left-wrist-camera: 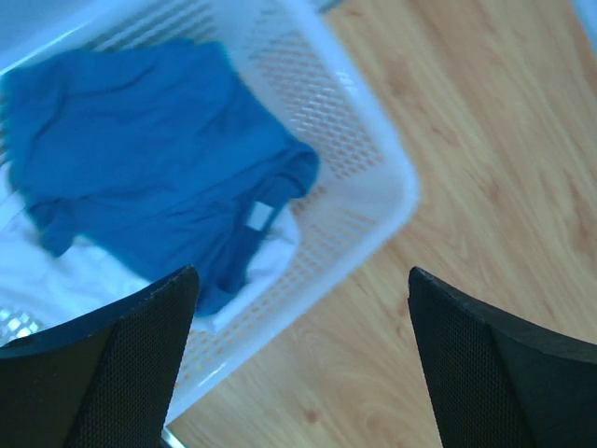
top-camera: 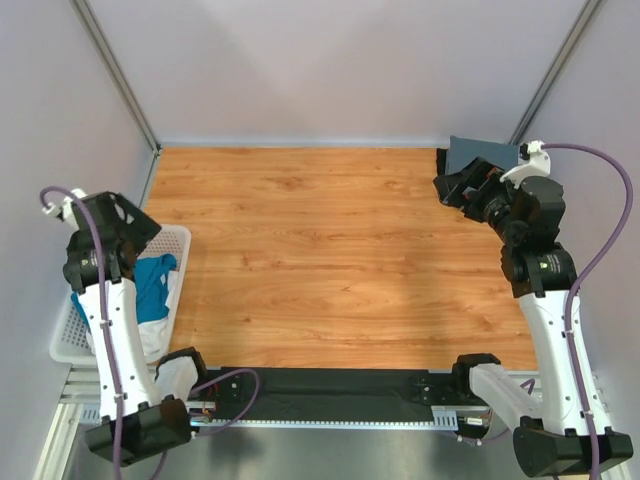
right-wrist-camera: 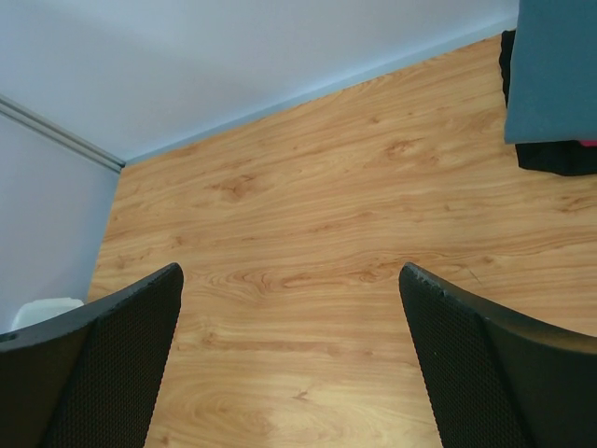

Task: Fold and stack the t-shirts
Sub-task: Grab the tshirt from the pile

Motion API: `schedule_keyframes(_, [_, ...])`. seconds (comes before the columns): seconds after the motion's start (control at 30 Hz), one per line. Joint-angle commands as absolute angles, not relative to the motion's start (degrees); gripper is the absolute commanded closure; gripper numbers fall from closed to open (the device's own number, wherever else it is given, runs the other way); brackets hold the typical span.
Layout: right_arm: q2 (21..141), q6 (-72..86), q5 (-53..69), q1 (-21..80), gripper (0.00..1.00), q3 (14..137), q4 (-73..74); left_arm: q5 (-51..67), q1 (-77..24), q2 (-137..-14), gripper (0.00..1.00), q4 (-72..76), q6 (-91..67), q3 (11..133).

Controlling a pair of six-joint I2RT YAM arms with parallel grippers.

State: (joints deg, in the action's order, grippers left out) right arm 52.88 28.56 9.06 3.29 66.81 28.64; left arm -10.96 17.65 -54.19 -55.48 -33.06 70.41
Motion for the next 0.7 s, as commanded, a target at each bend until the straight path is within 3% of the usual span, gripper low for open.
schedule_keyframes(0.0, [51.94,26.72,8.79,3.25,0.00,68.73,29.26,-12.03,26.96,-52.64,0.00,-56.60,-38.40,67.33])
schedule_keyframes(0.13, [52.73,26.37,10.37,3.34,0.00,69.61,32.42,-13.27,37.59,-54.93,0.02,-55.82,-43.49,62.24])
schedule_keyframes(0.37, [51.16,24.96,8.53,3.34,0.00,69.96,37.44,-25.13,40.16,-59.14,0.04,-48.89,-49.93,51.00])
schedule_keyframes(0.5, [50.54,24.35,7.82,3.34,0.00,70.14,39.37,-12.49,45.26,-60.11,0.04,-38.24,-47.64,47.11])
schedule_keyframes(0.67, [49.75,25.40,7.21,3.34,0.00,68.03,38.85,-19.15,45.18,-62.31,0.05,-35.77,-49.13,47.64])
